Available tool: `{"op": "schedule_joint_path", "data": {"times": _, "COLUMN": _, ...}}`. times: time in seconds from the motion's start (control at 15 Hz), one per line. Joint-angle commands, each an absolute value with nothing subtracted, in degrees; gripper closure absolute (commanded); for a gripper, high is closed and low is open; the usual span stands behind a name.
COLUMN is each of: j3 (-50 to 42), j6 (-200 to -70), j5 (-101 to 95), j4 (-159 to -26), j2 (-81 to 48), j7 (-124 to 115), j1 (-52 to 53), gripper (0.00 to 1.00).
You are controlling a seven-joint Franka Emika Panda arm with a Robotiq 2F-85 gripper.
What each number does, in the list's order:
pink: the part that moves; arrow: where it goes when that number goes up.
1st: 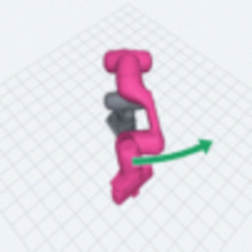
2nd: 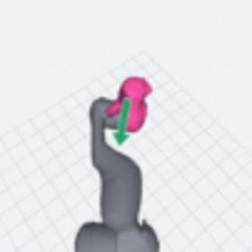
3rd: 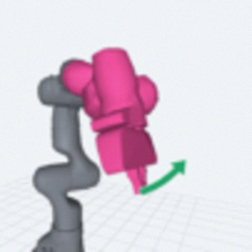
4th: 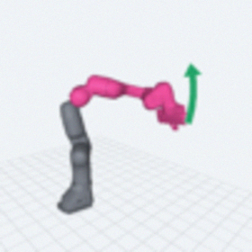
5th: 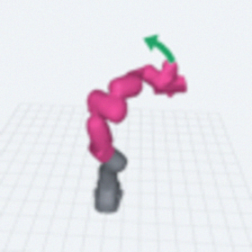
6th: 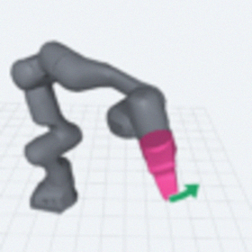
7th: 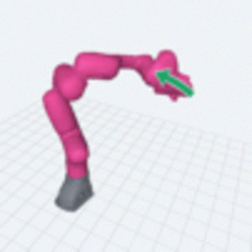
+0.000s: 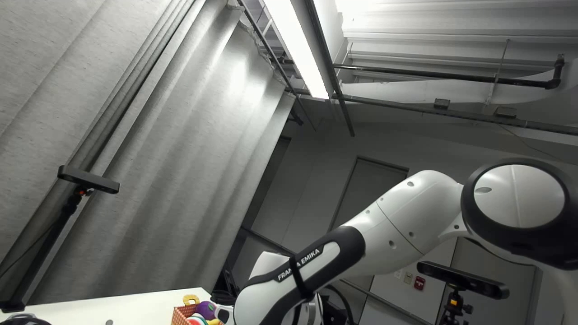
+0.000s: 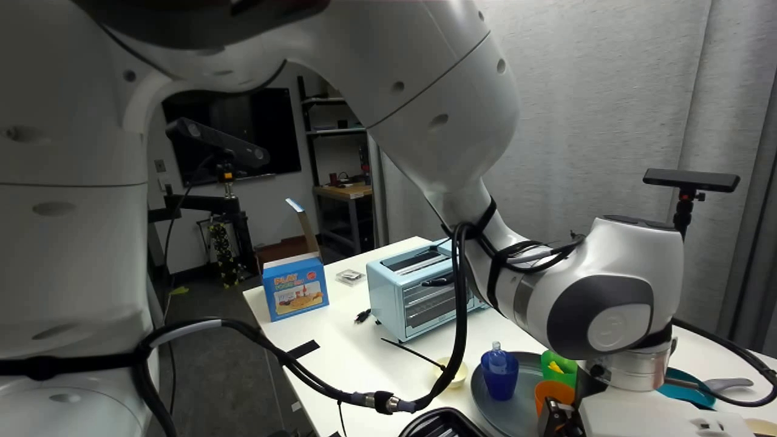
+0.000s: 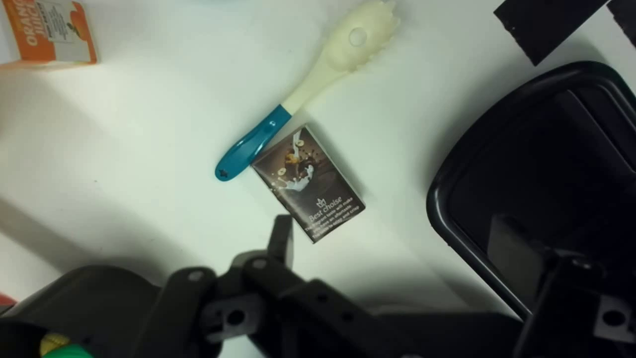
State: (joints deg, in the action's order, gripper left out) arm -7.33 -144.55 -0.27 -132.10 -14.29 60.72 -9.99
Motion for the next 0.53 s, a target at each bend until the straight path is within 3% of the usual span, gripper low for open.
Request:
{"op": "schedule_joint_path", "data": {"times": 0.0, "j3": -4.85, "j6": -147.09, "j5": 1.48, "j4": -130.14, "j2": -17.92, "j7": 65.23, "j1": -12.78, "gripper": 0.00}}
{"op": "schedule_joint_path", "data": {"times": 0.47, "j3": -0.25, "j6": -145.53, "j5": 7.89, "j4": -126.40, "j2": -21.68, "j7": 77.10, "j1": -18.52, "gripper": 0.00}}
